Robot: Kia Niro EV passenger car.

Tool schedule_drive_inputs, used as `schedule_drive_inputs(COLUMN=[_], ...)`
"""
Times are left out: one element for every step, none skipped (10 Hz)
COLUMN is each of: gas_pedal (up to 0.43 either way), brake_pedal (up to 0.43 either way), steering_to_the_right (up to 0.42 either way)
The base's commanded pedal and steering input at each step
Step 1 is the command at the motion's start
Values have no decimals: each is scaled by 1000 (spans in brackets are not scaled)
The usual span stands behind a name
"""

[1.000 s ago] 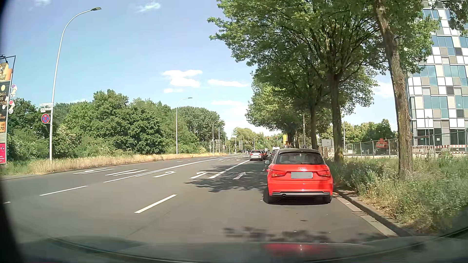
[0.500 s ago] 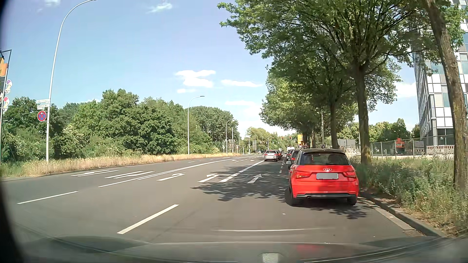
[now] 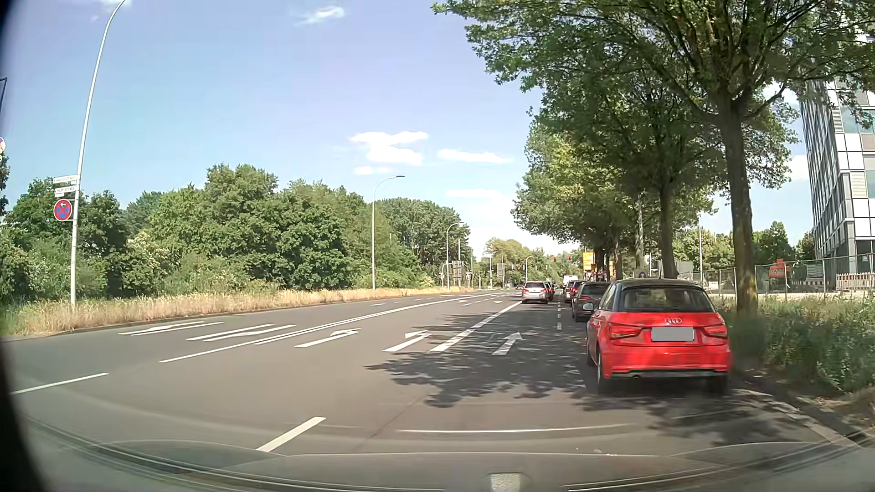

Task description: Follow the waypoints while adhering to traffic rules and regulations

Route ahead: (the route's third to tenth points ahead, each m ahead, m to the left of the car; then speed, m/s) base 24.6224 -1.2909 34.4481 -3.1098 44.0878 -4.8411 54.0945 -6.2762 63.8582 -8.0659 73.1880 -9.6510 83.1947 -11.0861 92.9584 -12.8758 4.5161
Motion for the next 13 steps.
schedule_drive_inputs(gas_pedal=[268, 268, 268, 268, 268, 268, 268, 260, 240, 209, 189, 157, 110], brake_pedal=[30, 30, 30, 30, 30, 30, 30, 30, 30, 30, 30, 30, 30], steering_to_the_right=[-18, -10, -6, 1, 10, 22, 35, 43, 55, 59, 64, 66, 69])
